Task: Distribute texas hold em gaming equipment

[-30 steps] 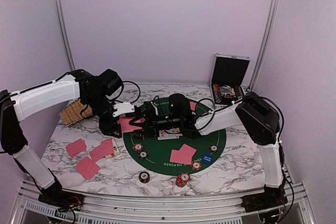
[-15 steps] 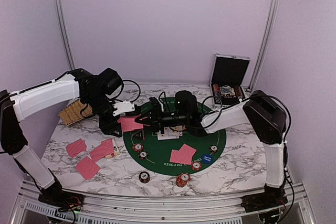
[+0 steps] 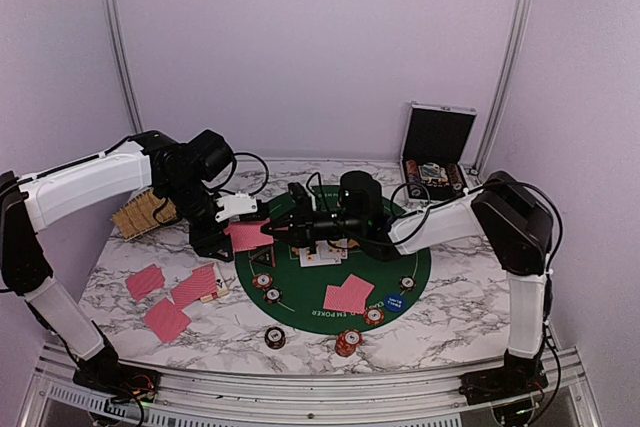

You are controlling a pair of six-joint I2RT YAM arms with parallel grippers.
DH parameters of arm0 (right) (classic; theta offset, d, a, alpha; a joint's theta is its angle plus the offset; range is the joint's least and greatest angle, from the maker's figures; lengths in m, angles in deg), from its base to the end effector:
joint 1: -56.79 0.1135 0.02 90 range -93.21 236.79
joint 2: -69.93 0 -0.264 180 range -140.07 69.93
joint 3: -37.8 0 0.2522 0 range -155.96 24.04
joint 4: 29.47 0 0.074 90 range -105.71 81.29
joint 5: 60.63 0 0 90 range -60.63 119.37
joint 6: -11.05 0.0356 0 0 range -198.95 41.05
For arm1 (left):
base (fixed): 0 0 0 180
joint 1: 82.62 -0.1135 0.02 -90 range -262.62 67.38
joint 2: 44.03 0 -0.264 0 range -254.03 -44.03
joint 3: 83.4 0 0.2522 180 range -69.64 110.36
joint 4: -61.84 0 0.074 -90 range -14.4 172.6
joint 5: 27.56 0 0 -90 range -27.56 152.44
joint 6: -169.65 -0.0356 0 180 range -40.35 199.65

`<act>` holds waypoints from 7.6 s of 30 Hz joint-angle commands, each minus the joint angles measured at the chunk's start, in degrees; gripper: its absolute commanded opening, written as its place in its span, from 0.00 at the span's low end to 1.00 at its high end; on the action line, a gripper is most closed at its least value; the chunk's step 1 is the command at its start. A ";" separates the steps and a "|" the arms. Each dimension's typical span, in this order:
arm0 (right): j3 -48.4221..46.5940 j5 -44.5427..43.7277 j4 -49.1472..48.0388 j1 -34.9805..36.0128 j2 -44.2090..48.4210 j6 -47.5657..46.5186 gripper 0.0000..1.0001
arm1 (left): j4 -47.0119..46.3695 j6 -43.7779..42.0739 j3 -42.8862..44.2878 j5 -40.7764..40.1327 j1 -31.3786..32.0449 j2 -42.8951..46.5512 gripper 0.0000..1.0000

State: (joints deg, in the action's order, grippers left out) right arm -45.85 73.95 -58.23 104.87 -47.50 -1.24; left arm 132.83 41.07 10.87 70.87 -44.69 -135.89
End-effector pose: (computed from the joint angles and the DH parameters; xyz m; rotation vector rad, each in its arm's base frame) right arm 0.2822 0.3517 0.1989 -0.2249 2.2276 2.1006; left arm 0.2495 -0.2011 0.2863 1.7394 2.1438 -0.2005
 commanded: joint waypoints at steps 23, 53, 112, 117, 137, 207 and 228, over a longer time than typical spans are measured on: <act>8.48 6.30 17.40 -12.61 10.20 -15.89 0.00 | 0.94 -0.36 -1.14 -0.48 -0.32 2.16 0.63; 0.59 -10.69 56.13 -24.12 0.58 -48.94 0.00 | 1.30 -0.09 -0.29 0.44 -0.32 2.13 0.63; -3.50 1.09 2.68 3.13 -2.75 -5.91 0.91 | 1.70 0.97 1.49 2.51 -0.32 1.44 0.63; -7.09 1.43 2.38 3.98 -5.79 -4.68 0.90 | 1.71 0.93 1.84 2.49 -0.33 1.32 0.63; -19.78 1.37 3.48 6.51 -15.99 -0.57 0.87 | 1.72 0.91 1.74 2.76 -0.37 1.50 0.63; 10.81 6.34 1.58 -11.60 7.84 -3.39 0.00 | 1.74 -0.52 -4.78 2.35 -2.87 4.73 0.61; -1.41 -13.29 51.88 -23.20 2.04 -41.51 0.02 | -5.71 -3.47 -31.40 0.62 -13.23 18.57 0.60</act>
State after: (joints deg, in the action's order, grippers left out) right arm -44.82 65.93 -14.17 81.94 -43.28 -37.22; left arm 129.64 39.71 -16.30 72.66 -55.05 -120.13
